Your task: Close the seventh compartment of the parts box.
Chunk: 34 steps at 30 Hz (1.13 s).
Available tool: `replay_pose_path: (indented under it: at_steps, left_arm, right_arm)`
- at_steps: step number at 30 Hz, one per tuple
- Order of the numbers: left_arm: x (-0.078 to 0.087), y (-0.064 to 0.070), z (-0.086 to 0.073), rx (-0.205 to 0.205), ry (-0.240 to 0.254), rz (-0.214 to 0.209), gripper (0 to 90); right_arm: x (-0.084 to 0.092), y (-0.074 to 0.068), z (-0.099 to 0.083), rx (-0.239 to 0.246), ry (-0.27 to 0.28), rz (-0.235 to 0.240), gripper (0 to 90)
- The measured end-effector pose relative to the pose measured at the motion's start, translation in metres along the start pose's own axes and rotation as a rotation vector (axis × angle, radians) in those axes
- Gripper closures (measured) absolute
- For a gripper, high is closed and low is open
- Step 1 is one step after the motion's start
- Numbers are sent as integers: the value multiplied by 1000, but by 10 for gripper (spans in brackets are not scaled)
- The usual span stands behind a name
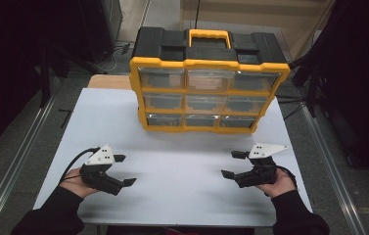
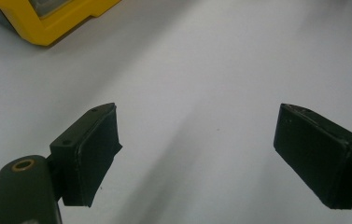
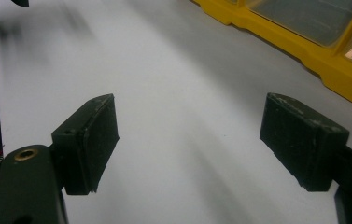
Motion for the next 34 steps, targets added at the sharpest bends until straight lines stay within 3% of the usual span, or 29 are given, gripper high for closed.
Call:
replay_pose_path:
  at_steps: [34]
  left_arm:
    - [0,0,0,2,-3,-3,140]
  right_arm:
    - [-2,0,-2,-1,-17,2,206]
Point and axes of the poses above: each handheld gripper's, and its own axes: x roughly backward along the jaws, z roughly out of its top, y roughly to its right, the point moved 10 cm from there along -x, roughly forward along the jaws, and after that the axes turned 8 degrees about -x, right-handed, at the moved point
